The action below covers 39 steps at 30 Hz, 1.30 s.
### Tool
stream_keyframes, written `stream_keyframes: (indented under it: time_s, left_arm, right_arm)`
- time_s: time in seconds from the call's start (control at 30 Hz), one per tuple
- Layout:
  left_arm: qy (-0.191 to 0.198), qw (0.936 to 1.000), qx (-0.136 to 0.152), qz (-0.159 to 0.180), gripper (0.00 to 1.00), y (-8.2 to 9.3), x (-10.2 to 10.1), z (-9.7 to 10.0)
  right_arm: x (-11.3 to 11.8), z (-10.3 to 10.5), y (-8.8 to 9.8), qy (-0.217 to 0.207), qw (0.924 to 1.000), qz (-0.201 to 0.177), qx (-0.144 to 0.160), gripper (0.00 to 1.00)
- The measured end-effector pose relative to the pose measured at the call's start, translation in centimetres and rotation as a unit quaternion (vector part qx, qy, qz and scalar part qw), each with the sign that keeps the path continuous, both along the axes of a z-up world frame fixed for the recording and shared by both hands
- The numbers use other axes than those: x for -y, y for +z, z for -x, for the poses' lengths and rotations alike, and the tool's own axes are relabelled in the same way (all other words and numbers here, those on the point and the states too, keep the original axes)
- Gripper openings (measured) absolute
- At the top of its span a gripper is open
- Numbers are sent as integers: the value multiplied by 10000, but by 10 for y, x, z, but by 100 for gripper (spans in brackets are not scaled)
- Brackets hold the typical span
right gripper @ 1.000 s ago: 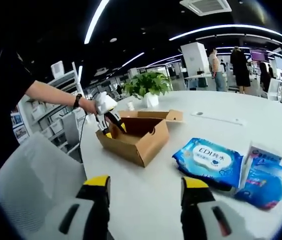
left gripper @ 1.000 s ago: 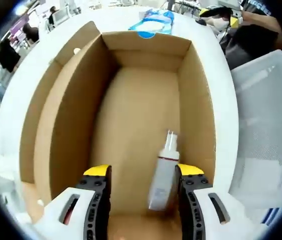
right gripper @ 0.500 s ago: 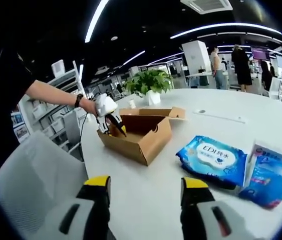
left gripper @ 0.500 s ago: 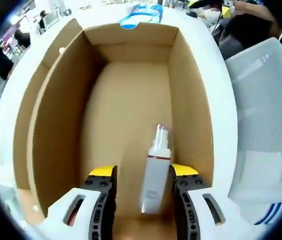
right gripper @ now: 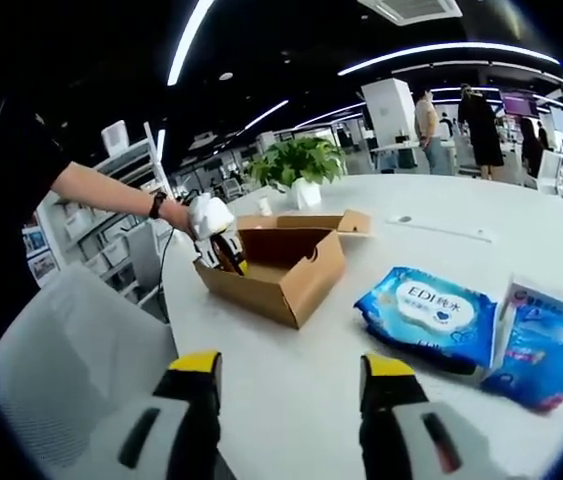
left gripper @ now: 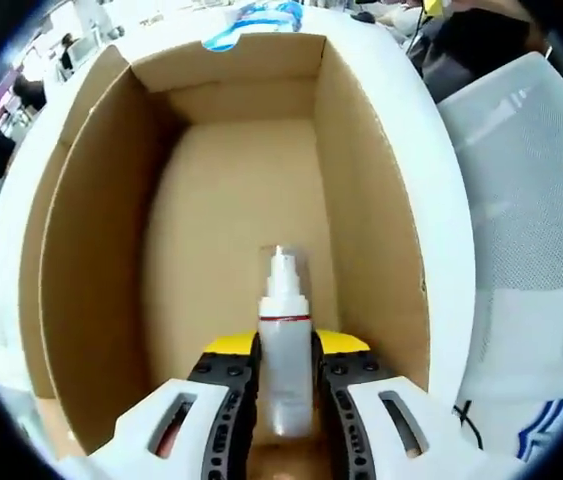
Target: Operate the shoe box by opening the lid, removing the specified soft item, and placing it in the target area until the item is outside and the box remains undamaged.
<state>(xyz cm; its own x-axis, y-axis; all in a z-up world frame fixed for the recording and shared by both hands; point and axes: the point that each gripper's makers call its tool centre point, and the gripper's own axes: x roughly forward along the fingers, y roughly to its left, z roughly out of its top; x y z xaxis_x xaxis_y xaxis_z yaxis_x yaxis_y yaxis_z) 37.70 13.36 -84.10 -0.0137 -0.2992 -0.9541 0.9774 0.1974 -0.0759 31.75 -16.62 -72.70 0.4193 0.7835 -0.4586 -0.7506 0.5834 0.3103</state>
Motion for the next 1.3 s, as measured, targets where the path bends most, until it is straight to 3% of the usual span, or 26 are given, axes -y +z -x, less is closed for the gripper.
stream_keyframes:
  time_s: [0.23, 0.83, 1.1, 1.3]
  left_arm:
    - [210, 9995, 251, 26, 19, 2, -4, -7]
    - [272, 9942, 1004, 265, 19, 34, -3, -18]
    - [168, 9906, 1288, 437, 19, 51, 9, -23]
    - [-131, 9851, 1642, 503, 19, 69, 27, -24]
  right_arm:
    - [-4, 1, -2, 37, 10000, -11, -42, 54]
    - [-25, 3, -2, 254, 9995, -95, -138, 53]
    - [-35, 0, -2, 300, 9992, -180, -214, 53]
    - [-42, -3, 0, 324, 9989, -244, -253, 52]
